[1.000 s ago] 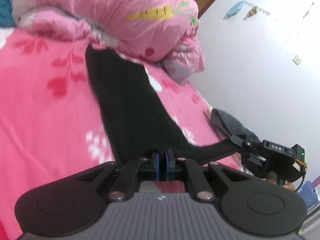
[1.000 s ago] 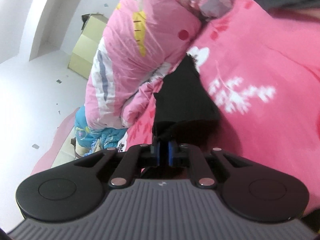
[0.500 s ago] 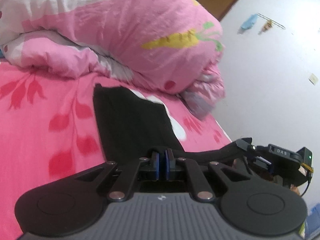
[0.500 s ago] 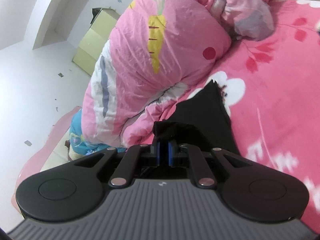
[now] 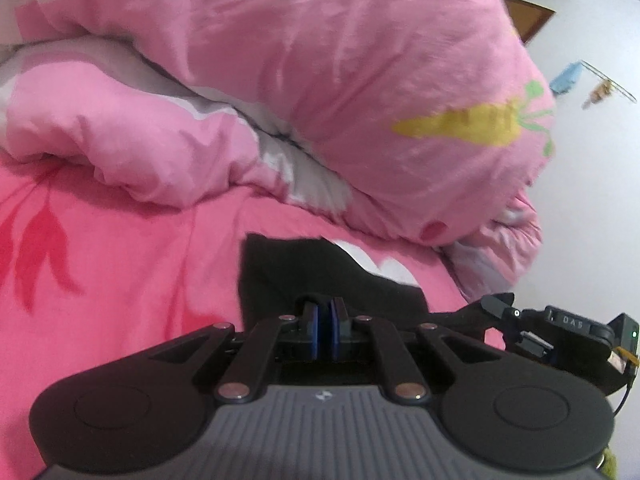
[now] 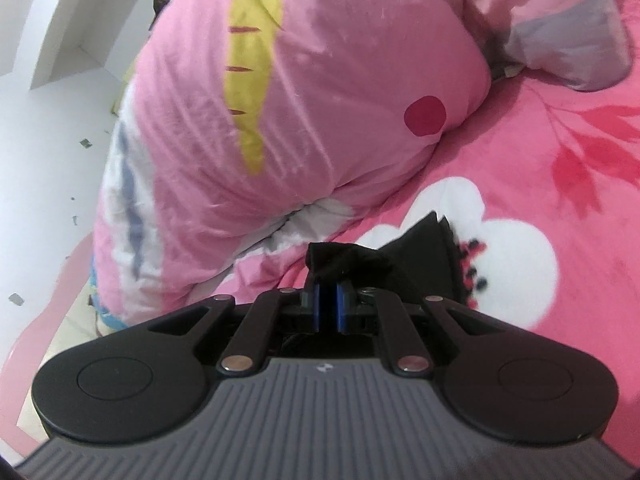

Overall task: Fold clothes
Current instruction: 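Lift the strip end with both grippers and fold it toward the duvet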

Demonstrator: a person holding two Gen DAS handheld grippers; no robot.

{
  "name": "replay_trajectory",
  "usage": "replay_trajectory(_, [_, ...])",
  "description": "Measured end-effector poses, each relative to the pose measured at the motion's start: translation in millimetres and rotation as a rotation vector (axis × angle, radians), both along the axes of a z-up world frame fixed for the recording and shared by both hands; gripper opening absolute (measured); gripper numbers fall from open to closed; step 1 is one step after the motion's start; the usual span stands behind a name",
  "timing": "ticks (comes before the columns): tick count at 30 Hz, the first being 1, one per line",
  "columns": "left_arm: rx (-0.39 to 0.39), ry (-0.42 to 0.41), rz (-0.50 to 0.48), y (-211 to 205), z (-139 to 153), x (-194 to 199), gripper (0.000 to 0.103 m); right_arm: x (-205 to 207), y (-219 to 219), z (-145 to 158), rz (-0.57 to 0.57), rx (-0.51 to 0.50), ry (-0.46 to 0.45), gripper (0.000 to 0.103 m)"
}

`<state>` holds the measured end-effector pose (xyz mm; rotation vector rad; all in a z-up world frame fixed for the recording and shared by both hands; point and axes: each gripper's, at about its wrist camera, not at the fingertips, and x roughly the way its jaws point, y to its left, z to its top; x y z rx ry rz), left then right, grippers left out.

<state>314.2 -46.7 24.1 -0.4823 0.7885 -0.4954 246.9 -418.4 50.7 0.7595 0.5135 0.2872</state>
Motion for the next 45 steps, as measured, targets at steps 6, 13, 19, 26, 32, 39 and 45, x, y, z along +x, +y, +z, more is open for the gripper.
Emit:
replay_trajectory(6, [-0.022, 0.025, 0.022, 1.7, -17.9, 36.6, 0.007, 46.8, 3.7, -10.8, 0.0, -0.003, 0.025, 0.006])
replay_trajectory(13, [-0.074, 0.061, 0.038, 7.7, -39.6, 60.3, 0.008, 83.0, 1.9, -25.7, -0.001, 0.027, 0.052, 0.006])
replay_trajectory(19, [-0.178, 0.105, 0.116, 31.8, -55.1, 66.3, 0.025, 104.8, -11.0, -55.7, 0.005, 0.117, 0.114, 0.016])
replay_trajectory(26, [-0.095, -0.023, 0.038, 32.4, -20.3, 39.1, 0.028, 70.9, -39.6, -48.4, -0.027, 0.224, -0.051, 0.045])
replay_trajectory(32, [0.076, -0.064, -0.167, -29.0, -12.6, 35.3, 0.036, 67.4, 3.3, -19.7, 0.121, -0.056, -0.041, 0.036])
replay_trajectory(39, [-0.015, 0.025, 0.063, -8.9, -44.5, 82.0, 0.035, 131.0, 30.0, -47.3, 0.164, -0.122, 0.111, 0.024])
replay_trajectory(45, [-0.026, 0.061, 0.064, 35.7, 0.6, 45.3, 0.046, 92.0, -31.3, -29.6, -0.006, 0.061, 0.042, 0.026])
